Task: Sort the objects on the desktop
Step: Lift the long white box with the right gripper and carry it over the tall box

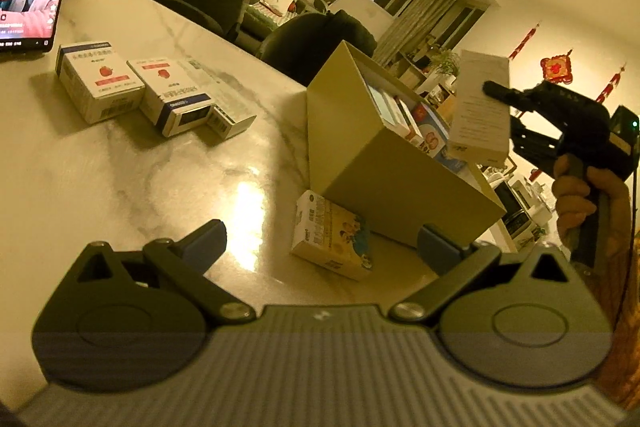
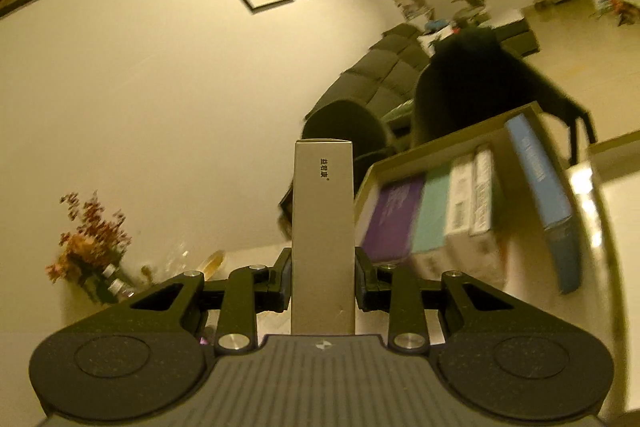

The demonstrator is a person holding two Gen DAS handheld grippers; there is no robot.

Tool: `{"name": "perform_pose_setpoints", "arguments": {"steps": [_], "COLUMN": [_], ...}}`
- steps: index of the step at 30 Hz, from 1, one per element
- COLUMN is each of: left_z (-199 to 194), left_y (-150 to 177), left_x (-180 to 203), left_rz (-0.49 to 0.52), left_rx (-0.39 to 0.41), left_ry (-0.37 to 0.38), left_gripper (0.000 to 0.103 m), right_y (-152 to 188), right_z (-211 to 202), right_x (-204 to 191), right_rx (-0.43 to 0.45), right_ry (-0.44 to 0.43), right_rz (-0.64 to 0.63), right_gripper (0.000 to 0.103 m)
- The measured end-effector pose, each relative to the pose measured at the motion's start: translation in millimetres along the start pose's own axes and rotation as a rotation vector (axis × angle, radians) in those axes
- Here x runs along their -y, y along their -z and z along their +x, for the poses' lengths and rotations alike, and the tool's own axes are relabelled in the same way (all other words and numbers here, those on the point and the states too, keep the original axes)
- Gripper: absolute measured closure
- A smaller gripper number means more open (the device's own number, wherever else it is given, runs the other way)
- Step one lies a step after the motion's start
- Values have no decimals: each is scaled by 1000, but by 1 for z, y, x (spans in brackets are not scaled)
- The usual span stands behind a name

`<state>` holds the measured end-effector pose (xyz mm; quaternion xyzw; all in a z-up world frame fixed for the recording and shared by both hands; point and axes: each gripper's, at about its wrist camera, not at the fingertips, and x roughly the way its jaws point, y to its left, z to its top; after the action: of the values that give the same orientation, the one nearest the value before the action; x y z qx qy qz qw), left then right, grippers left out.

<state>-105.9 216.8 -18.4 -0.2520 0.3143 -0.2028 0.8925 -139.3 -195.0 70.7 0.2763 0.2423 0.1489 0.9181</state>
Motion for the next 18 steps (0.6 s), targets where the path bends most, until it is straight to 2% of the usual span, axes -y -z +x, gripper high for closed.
{"name": "perform_pose_setpoints", "arguments": {"steps": [6,18], "left_z": [4,2], "left_y": [-2,-4], "left_x": [-1,-4], "left_rz": [-14,-28], "left_rx": [-8,-5], "left_ry": [0,-7], "left_gripper": [0,0], "right_y": [-15,-31], "right_z": [-9,21], "right_x": [20,41], "right_rx": [38,1], "right_ry": [83,279], "right_rz": [11,-74], "right_gripper": [71,71]}}
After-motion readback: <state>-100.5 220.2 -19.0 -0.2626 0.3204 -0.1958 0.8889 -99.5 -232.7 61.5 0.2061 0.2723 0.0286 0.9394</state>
